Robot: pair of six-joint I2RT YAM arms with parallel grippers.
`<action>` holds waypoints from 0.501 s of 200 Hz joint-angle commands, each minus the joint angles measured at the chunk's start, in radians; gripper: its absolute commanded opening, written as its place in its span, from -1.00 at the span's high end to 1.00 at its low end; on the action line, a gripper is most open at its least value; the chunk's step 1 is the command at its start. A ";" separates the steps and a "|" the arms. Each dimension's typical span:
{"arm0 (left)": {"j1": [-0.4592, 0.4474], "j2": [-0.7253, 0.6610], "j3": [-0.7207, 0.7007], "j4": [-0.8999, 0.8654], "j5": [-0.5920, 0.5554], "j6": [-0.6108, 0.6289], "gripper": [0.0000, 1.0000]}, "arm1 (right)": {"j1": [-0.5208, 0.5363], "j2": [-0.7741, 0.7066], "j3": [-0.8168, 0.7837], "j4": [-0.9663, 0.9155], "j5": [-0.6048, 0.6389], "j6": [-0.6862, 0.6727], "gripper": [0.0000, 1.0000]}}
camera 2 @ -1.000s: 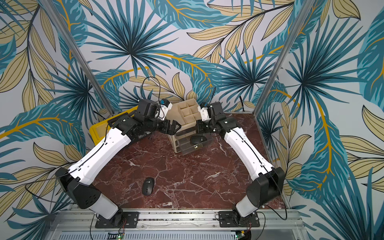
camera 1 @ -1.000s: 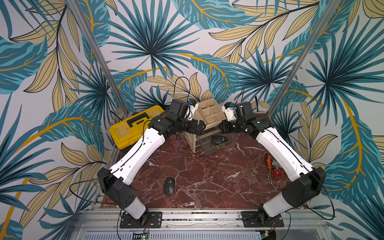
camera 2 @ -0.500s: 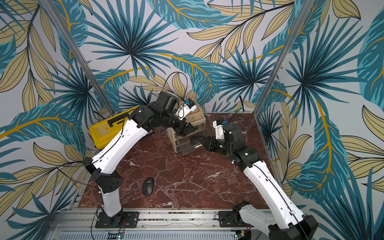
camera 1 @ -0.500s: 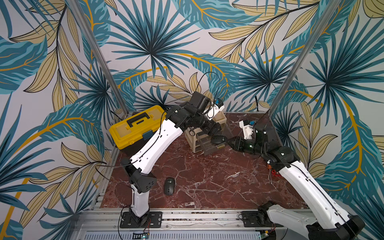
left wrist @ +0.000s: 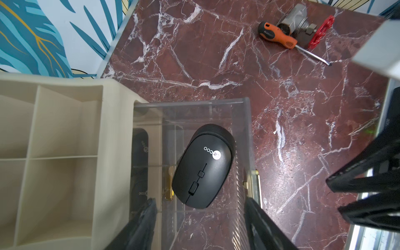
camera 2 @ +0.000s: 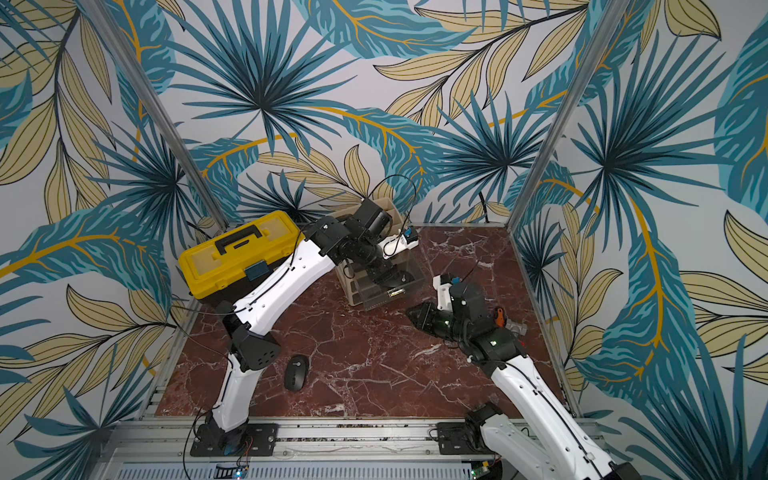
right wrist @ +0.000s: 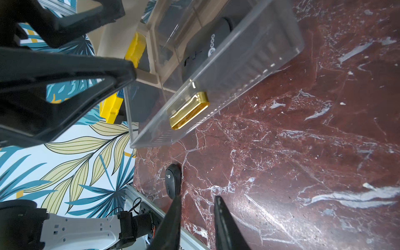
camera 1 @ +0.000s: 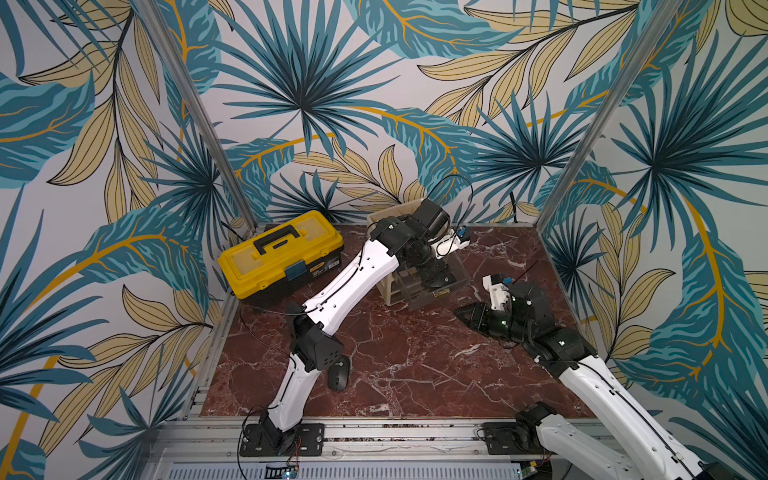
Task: Take the mice out of the drawer
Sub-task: Pick up the mouse from the drawer.
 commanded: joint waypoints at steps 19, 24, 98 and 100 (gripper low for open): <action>-0.001 0.029 0.063 -0.008 -0.013 0.065 -0.31 | -0.001 -0.007 -0.003 0.022 -0.023 -0.012 0.44; -0.002 0.035 0.063 -0.009 -0.008 0.069 -0.31 | -0.001 -0.006 0.001 0.020 -0.024 -0.014 0.44; -0.002 0.086 0.060 -0.025 0.061 0.121 -0.34 | -0.002 0.000 -0.036 0.047 0.031 0.002 0.51; 0.000 0.087 0.059 -0.024 0.062 0.121 -0.34 | -0.001 0.000 -0.038 0.050 0.037 0.005 0.51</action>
